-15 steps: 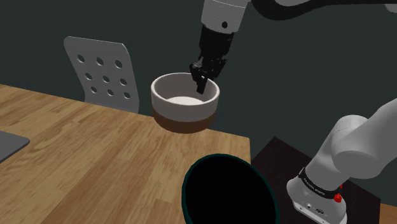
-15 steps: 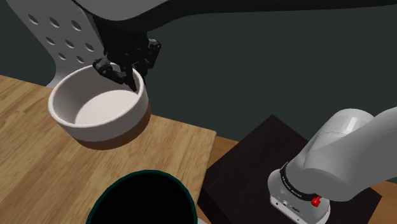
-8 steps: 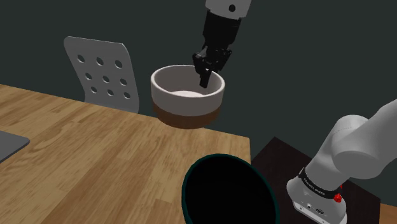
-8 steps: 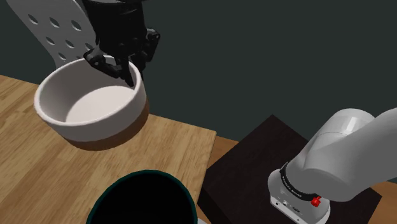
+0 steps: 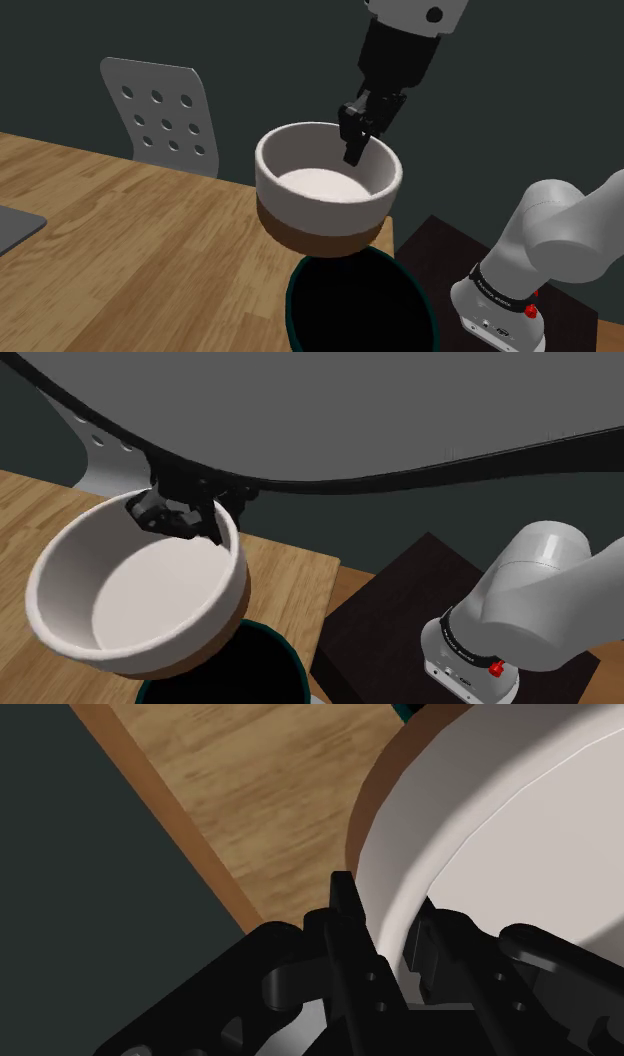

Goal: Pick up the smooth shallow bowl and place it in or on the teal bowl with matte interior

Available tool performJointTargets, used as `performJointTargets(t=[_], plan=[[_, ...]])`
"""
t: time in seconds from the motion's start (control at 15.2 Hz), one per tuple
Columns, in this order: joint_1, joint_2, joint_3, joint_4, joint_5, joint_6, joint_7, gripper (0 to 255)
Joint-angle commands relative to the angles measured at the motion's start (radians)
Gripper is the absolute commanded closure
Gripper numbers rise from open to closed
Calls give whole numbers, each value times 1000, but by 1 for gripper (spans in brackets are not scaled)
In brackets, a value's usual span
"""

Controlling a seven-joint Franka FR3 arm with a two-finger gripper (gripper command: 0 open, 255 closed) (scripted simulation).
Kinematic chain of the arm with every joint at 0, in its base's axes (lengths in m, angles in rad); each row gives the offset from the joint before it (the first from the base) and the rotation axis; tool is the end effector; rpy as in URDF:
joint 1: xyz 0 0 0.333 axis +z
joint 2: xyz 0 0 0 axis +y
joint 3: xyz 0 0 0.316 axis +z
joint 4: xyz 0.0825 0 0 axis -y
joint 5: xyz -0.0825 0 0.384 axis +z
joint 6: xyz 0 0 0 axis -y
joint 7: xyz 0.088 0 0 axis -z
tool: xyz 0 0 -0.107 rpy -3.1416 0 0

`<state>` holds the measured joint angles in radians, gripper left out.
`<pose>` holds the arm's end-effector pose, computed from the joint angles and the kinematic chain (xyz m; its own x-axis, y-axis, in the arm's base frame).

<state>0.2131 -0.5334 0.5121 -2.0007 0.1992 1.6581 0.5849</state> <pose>0.2611 0.3315 0.6440 0.9864 0.0885 0.1382 0.0933 -0.9952 -0.0282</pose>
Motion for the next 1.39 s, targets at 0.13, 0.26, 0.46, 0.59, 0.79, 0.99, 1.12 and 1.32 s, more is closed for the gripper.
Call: performJointTargets(t=[0.13, 0.26, 0.46, 0.59, 0.79, 0.99, 1.12, 1.32], plan=[[41, -79, 32, -23, 43, -44, 64, 255], [60, -109, 53, -25, 63, -65, 99, 255], [77, -138, 72, -57, 84, -56, 124, 255], [81, -147, 76, -89, 90, -32, 122, 255], [87, -159, 82, -137, 99, 4, 120, 255], [93, -169, 90, -182, 108, 41, 117, 255], [97, -175, 96, -212, 114, 65, 116, 255], [102, -181, 106, -255, 124, 102, 115, 255]])
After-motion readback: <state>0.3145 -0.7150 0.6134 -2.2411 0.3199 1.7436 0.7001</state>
